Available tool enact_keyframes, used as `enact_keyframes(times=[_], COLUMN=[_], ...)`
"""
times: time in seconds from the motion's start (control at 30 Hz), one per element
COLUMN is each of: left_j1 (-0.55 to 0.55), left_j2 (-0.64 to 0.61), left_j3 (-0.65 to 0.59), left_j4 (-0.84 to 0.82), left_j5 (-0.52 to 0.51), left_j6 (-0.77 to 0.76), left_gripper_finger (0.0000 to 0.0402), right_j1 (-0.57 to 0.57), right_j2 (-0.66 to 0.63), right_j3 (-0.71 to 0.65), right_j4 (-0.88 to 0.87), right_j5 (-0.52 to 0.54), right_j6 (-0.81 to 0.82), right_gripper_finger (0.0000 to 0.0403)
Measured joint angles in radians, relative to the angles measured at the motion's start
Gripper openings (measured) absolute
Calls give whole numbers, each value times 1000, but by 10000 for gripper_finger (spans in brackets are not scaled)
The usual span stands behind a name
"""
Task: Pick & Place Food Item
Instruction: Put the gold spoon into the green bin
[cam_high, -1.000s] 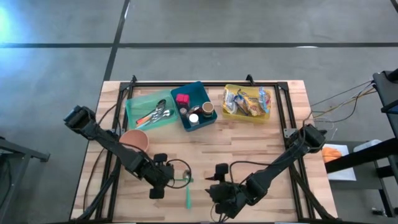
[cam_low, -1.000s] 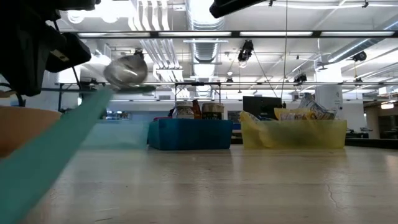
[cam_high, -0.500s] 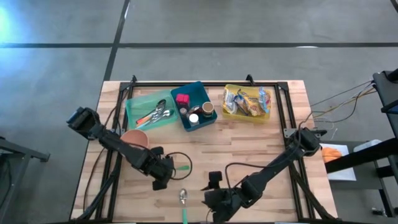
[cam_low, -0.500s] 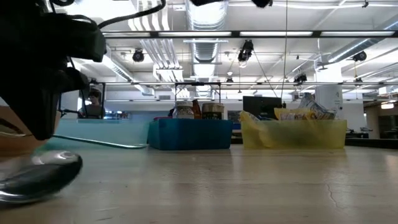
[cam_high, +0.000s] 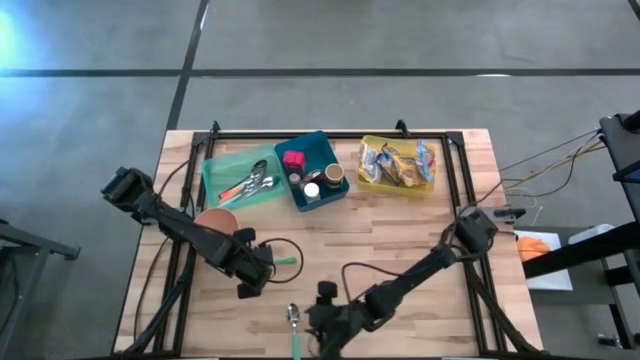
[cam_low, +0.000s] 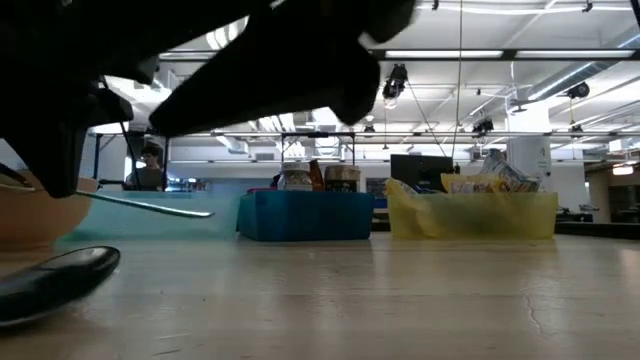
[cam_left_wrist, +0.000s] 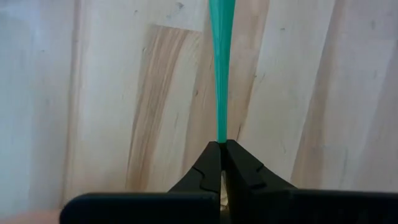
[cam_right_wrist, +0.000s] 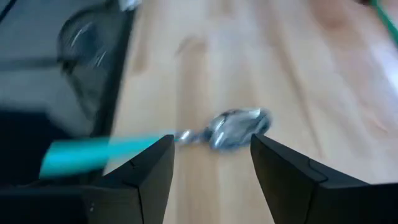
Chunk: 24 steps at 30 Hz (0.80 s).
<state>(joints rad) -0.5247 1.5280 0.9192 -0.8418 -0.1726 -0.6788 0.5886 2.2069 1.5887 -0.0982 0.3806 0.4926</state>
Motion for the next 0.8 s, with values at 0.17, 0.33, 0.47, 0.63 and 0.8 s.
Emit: enact_keyframes(times=[0.17, 0.33, 0.47, 0.63, 0.8], left_j1=[-6, -14, -16, -17, -18], left_j2=[-56, -109, -138, -141, -142], left_j3=[-7, -8, -8, -8, -1], left_j4=[-34, -61, -60, -17, 120], left_j5=[-8, -24, -27, 85, 190], left_j6=[-24, -30, -30, -43, -55], left_gripper_finger=[0, 0, 0, 0, 0], right_j1=[-32, -30, -24, 10, 56], right_j2=[55, 134, 184, 183, 182], right_j3=[67, 159, 265, 406, 472], right_j4=[1, -43, -95, -267, -378], right_j5=[45, 14, -38, 227, 545], right_j6=[168, 156, 90, -116, -382], right_gripper_finger=[212, 212, 212, 211, 211])
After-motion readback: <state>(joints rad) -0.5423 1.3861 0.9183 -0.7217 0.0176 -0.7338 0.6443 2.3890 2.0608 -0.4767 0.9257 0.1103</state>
